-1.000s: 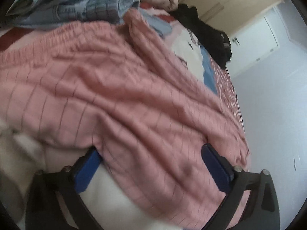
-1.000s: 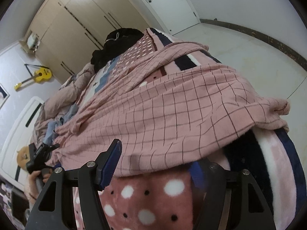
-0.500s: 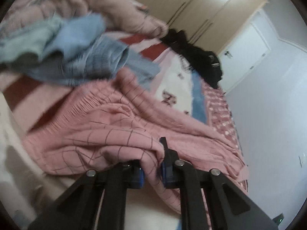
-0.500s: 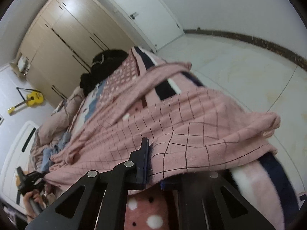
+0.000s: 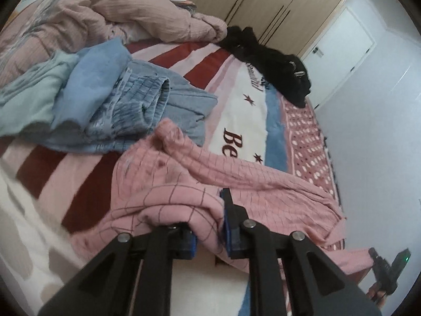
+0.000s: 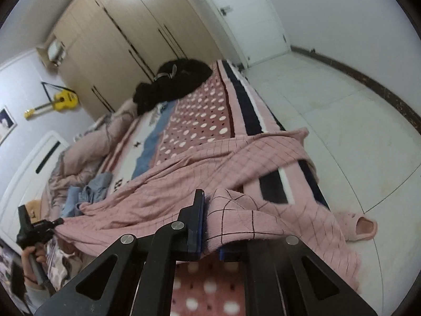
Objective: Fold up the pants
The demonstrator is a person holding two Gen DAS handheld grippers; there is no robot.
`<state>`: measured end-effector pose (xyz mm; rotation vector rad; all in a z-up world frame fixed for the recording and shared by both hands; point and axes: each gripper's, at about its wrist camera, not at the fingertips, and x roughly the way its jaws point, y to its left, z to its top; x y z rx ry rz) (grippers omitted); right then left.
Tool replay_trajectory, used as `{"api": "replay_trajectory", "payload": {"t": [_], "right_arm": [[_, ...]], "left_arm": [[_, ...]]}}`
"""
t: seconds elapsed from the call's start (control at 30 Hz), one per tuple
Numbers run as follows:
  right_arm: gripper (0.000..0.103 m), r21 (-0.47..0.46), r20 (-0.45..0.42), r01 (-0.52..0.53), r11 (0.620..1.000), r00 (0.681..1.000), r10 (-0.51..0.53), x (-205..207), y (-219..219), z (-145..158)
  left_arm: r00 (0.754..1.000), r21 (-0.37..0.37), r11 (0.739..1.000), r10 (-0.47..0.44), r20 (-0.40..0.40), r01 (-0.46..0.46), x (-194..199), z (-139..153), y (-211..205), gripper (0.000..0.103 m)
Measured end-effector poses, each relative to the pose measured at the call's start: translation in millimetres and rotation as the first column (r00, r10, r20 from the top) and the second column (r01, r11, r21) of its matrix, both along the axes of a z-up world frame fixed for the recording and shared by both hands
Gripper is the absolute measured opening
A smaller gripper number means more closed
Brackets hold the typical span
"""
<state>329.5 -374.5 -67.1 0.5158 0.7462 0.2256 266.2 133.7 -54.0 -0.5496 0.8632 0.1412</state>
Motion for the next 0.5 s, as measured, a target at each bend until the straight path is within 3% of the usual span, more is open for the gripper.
{"api": "replay_trajectory", "payload": {"t": [0.2, 0.33, 0.5], "right_arm": [[0.003, -0.032, -0.142, 0.015, 0.999, 0.99, -0.02, 83, -3, -14], [0.004, -0.08, -0.201, 0.019, 0.997, 0.979, -0.035, 121, -9, -24], [0.007, -0.119, -0.209, 0.013, 0.993, 0.977, -0.038, 149, -8, -34]], "left_arm": [[0.991, 0.032, 0.998, -0.045, -0.124, 0.05, 76, -11, -2, 0.025], [0.986, 0.059, 0.995, -0.071, -0.15, 0.08, 111, -19, 0, 0.03], [0.978, 0.064, 0.988, -0.127, -0.167, 0.14, 135, -33, 1, 0.055]]}}
